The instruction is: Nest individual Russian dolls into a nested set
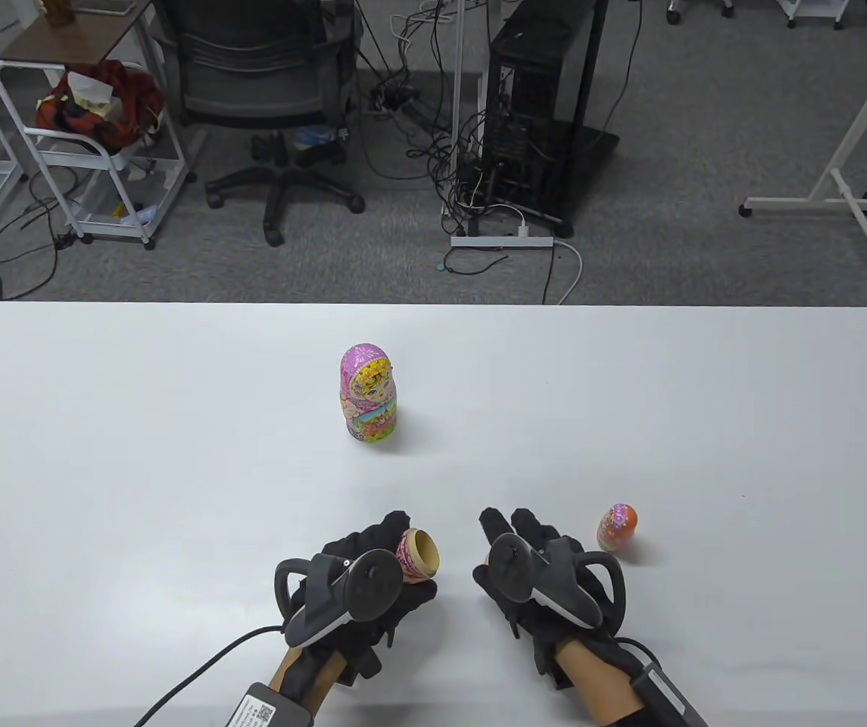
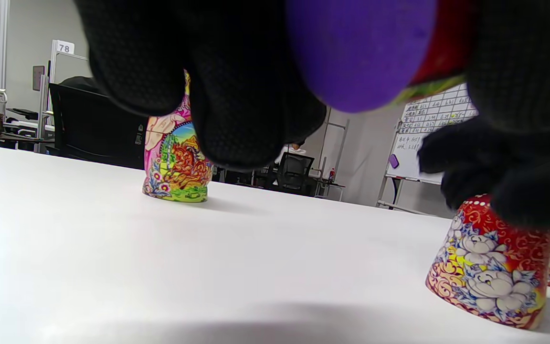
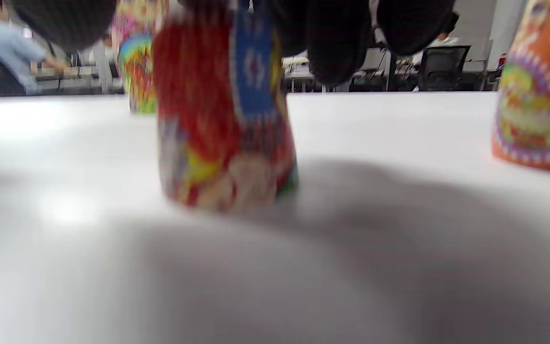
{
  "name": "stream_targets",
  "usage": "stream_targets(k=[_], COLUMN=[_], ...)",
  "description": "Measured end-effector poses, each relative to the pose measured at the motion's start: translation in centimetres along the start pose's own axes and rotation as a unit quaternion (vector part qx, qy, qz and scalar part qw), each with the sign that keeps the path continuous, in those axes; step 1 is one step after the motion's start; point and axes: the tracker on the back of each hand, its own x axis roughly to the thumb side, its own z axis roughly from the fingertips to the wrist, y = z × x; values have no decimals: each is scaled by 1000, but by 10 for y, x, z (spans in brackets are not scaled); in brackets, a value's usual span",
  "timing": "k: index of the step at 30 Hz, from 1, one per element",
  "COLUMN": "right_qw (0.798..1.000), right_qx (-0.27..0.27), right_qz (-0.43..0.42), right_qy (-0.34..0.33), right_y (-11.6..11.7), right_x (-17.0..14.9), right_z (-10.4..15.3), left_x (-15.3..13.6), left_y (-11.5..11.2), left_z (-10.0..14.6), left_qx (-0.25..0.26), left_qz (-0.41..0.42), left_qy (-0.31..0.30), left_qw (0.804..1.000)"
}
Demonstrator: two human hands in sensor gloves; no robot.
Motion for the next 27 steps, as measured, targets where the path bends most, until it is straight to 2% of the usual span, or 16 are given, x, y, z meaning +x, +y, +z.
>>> stream_targets(k=[2, 5, 8, 12, 13, 15, 19, 27], right_qw=[997, 991, 982, 969, 966, 961, 956, 956], right_qx=[-68, -103, -120, -66, -39, 8, 56, 51], right_qz=[-15, -15, -14, -34, -33, -37, -70, -91], right_qy=[25, 82, 142, 238, 254, 275, 278, 273], right_y=[-21, -37, -42, -33, -28, -19, -6, -3], right_x=[-11, -33, -57, -91, -99, -110, -118, -120], right_z=[1, 4, 4, 1, 0, -1, -6, -8], left_x=[-1, 0, 0, 0, 0, -1, -1, -1], left_y=[-1, -1, -1, -2, -2, -2, -2, -2], left_z=[0, 0, 0, 0, 0, 0, 0, 0], left_qx=[-2, -4, -6, -7, -8, -9, -13, -17], left_qz=[6, 2, 1, 2, 1, -1, -2, -3], left_qy=[1, 0, -1, 1, 1, 2, 2, 1], left_qw=[1000, 1000, 1000, 1000, 1000, 1000, 1000, 1000])
